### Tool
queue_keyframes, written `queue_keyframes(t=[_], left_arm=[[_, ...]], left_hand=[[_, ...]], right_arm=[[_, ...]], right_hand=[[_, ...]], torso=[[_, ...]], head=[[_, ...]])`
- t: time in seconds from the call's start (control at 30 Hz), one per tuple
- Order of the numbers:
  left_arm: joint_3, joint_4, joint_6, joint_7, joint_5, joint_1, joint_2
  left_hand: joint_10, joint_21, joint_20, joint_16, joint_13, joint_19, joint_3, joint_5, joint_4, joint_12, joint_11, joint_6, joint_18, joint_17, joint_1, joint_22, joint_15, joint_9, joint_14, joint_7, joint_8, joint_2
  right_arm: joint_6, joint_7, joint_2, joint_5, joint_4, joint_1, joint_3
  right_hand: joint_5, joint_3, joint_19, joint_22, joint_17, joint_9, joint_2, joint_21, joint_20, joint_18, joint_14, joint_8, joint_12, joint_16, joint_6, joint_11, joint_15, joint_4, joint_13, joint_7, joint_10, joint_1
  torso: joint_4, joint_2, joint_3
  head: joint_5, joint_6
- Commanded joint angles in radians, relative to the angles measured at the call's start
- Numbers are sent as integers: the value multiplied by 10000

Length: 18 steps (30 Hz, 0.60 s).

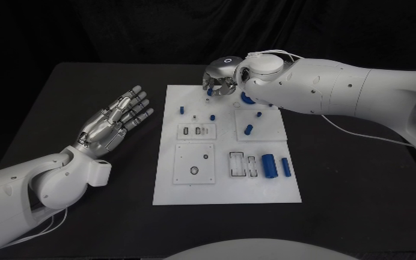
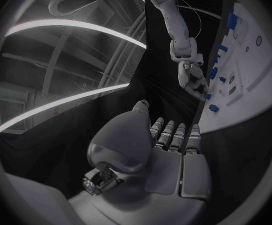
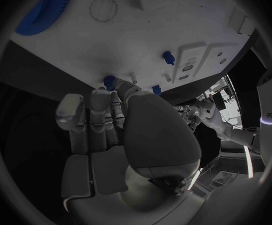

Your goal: Assemble the parts on the task board

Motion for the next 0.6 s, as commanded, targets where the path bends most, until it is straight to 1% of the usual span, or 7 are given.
queue_keyframes(t=[0.03, 0.13, 0.17, 0.27, 0.47, 0.53, 0.6], left_arm=[[7, -13, 151, 800, -11, 1, 35], [7, -30, 161, 800, -11, 0, 47], [7, -31, 164, 801, -11, 0, 48], [8, -31, 173, 804, -11, -1, 42], [8, -5, 164, 815, -11, -2, -42], [8, -1, 149, 818, -11, -3, -77], [8, 5, 132, 818, -11, -3, -110]], left_hand=[[-46, 32, 93, 54, 11, 1, 58, 50, 0, 52, -13, 13, -51, 12, 83, 15, 50, 14, 11, 61, 35, -5], [-51, 30, 93, 54, 10, -1, 70, 55, -8, 49, -14, 5, -51, 12, 89, 14, 50, 13, 11, 62, 33, -6], [-51, 30, 93, 54, 10, -1, 70, 55, -8, 49, -14, 5, -51, 12, 89, 14, 50, 13, 11, 62, 33, -6], [-53, 32, 94, 53, 10, 1, 87, 62, -20, 50, -16, 11, -50, 12, 99, 15, 50, 14, 9, 63, 33, -8], [-53, 33, 96, 56, 11, 3, 113, 77, -41, 54, -16, 12, -51, 13, 113, 15, 53, 14, 13, 66, 33, -13], [-50, 33, 97, 58, 12, 3, 121, 81, -50, 58, -16, 22, -51, 14, 118, 15, 54, 16, 15, 66, 35, -18], [-50, 33, 97, 58, 12, 3, 121, 81, -50, 58, -16, 22, -51, 14, 118, 15, 54, 16, 15, 66, 35, -18]], right_arm=[[495, -301, 20, -25, -28, -34, 2], [509, -288, 23, -25, -43, -38, 2], [467, -280, 18, -25, -42, -39, 2], [117, -187, -34, -25, -20, -40, 2], [-1240, 86, -397, 27, 262, 12, 26], [-1639, 130, -680, 216, 541, 135, 36], [-1858, 79, -1077, 517, 951, 343, 42]], right_hand=[[-483, -283, -378, -384, -501, -299, -65, -380, 70, 107, -409, -625, -362, -332, -1115, 66, 61, 46, 4, -344, -971, -264], [-853, -791, -818, -812, -1086, -1011, 34, -868, 144, 209, -935, -764, -606, -696, -3645, 81, 113, 3, 15, -733, -2139, -407], [-893, -904, -931, -935, -1273, -1156, 57, -1008, 147, 242, -1070, -820, -672, -822, -4165, 69, 124, 8, 4, -836, -2445, -407], [-898, -1084, -1157, -1191, -1652, -1293, 121, -1304, 160, 299, -1328, -840, -637, -1079, -4578, 64, 136, 17, 20, -949, -2783, -344], [-676, -1142, -1160, -1177, -1654, -1206, 289, -1397, 149, 306, -1356, -659, -201, -1102, -3945, 51, 120, -66, 129, -798, -2580, -158], [-429, -1138, -985, -1005, -1503, -1005, 413, -1325, 119, 280, -1183, -325, 463, -1025, -2744, 41, 91, -149, 318, -463, -1871, -18], [-271, -1118, -811, -815, -1288, -765, 483, -1212, 109, 241, -1003, 74, 815, -903, -1349, 59, 79, -127, 394, -19, -1525, -4]], torso=[[-2, -10, -6], [-3, -15, -8], [-3, -15, -8], [-11, -16, -8], [-12, -25, -6], [0, -23, -8], [1, -18, -5]], head=[[-21, -9], [-24, -10], [-24, -10], [-15, 21], [-4, 68], [8, 106], [-9, 134]])
